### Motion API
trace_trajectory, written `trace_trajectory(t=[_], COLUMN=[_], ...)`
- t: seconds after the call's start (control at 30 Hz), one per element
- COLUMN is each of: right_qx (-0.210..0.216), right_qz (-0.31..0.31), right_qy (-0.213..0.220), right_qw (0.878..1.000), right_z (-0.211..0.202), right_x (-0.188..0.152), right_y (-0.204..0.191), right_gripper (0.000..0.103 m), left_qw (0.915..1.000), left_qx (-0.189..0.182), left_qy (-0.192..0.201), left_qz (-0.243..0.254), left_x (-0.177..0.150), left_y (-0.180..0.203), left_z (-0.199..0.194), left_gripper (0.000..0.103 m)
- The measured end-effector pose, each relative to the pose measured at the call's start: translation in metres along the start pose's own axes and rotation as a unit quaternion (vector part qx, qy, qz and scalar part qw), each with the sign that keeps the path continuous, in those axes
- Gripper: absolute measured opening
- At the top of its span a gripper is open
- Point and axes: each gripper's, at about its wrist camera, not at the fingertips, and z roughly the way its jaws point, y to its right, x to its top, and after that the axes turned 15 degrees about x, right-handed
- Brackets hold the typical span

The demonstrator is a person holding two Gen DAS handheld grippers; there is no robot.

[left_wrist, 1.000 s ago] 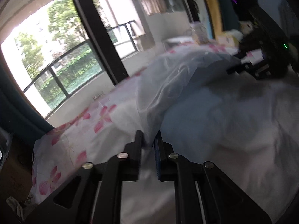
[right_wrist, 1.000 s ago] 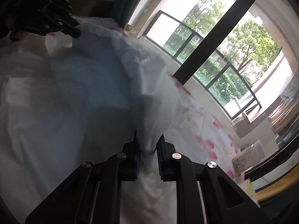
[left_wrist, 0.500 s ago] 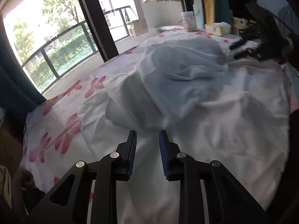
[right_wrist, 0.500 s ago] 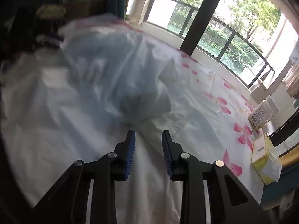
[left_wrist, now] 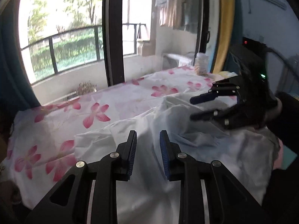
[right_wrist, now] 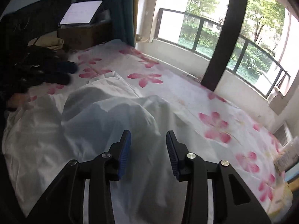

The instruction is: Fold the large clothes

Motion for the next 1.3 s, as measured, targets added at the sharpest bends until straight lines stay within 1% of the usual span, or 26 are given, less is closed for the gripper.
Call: trace_trajectory(t=[0.07, 0.17, 0.23, 0.27, 0.33, 0.4, 0.43, 0.47, 0.57, 0.67, 0.73, 0.8, 0.83, 0.87, 0.93, 1.0, 1.07, 1.17, 1.3], right_qx=[0.006, 0.008, 0.028, 0.031, 0.010, -0.007, -0.005, 0.006, 0.013, -0.004, -0.010, -0.025, -0.038, -0.048, -0.064, -0.062, -0.063, -0.073, -0.086], right_qz=[0.004, 0.002, 0.005, 0.003, 0.002, 0.017, 0.036, 0.057, 0.089, 0.105, 0.129, 0.149, 0.157, 0.163, 0.173, 0.180, 0.189, 0.206, 0.211], right_qy=[-0.001, 0.007, 0.002, -0.001, -0.022, -0.032, -0.031, -0.023, 0.011, 0.043, 0.060, 0.067, 0.064, 0.058, 0.039, 0.028, 0.020, 0.012, 0.020], right_qw=[1.000, 1.000, 1.000, 1.000, 1.000, 0.999, 0.999, 0.998, 0.996, 0.994, 0.990, 0.986, 0.985, 0.984, 0.982, 0.981, 0.980, 0.976, 0.974], right_z=[0.012, 0.018, 0.019, 0.019, 0.024, 0.025, 0.023, 0.017, -0.008, -0.033, -0.044, -0.049, -0.048, -0.045, -0.037, -0.032, -0.030, -0.029, -0.036], right_x=[0.003, 0.004, -0.001, -0.003, -0.013, -0.023, -0.027, -0.031, -0.036, -0.039, -0.043, -0.049, -0.051, -0.054, -0.061, -0.065, -0.071, -0.078, -0.079], right_y=[0.005, 0.005, 0.003, 0.002, 0.000, 0.005, 0.010, 0.015, 0.022, 0.028, 0.035, 0.041, 0.044, 0.047, 0.052, 0.055, 0.057, 0.064, 0.066], right_gripper=[0.039, 0.039, 0.038, 0.038, 0.038, 0.038, 0.039, 0.039, 0.039, 0.039, 0.040, 0.040, 0.040, 0.040, 0.040, 0.040, 0.040, 0.040, 0.039], left_qw=[0.9999, 0.9993, 0.9984, 0.9971, 0.9954, 0.9936, 0.9934, 0.9936, 0.9952, 0.9959, 0.9957, 0.9964, 0.9971, 0.9972, 0.9952, 0.9923, 0.9908, 0.9896, 0.9896], left_qx=[-0.006, -0.018, -0.010, -0.006, -0.004, -0.010, -0.014, -0.016, -0.026, -0.041, -0.050, -0.042, -0.027, -0.020, -0.015, -0.014, -0.017, -0.020, -0.018], left_qy=[-0.009, -0.032, -0.055, -0.074, -0.095, -0.112, -0.114, -0.111, -0.091, -0.066, -0.050, -0.041, -0.043, -0.048, -0.075, -0.103, -0.114, -0.119, -0.119], left_qz=[-0.003, 0.001, 0.014, 0.019, 0.017, 0.004, -0.003, -0.008, -0.023, -0.046, -0.061, -0.061, -0.056, -0.055, -0.060, -0.068, -0.071, -0.079, -0.079], left_x=[0.003, 0.002, -0.002, -0.007, -0.014, -0.020, -0.022, -0.022, -0.015, -0.004, 0.003, 0.008, 0.008, 0.007, 0.001, -0.010, -0.017, -0.024, -0.026], left_y=[0.002, 0.005, 0.010, 0.012, 0.011, 0.007, 0.005, 0.004, -0.002, -0.008, -0.010, -0.008, -0.006, -0.005, -0.006, -0.007, -0.008, -0.010, -0.011], left_z=[0.011, 0.028, 0.037, 0.045, 0.053, 0.060, 0.060, 0.059, 0.045, 0.030, 0.023, 0.023, 0.026, 0.031, 0.046, 0.060, 0.066, 0.070, 0.071], left_gripper=[0.027, 0.027, 0.027, 0.027, 0.027, 0.027, 0.027, 0.027, 0.027, 0.027, 0.027, 0.027, 0.027, 0.027, 0.027, 0.027, 0.027, 0.027, 0.027])
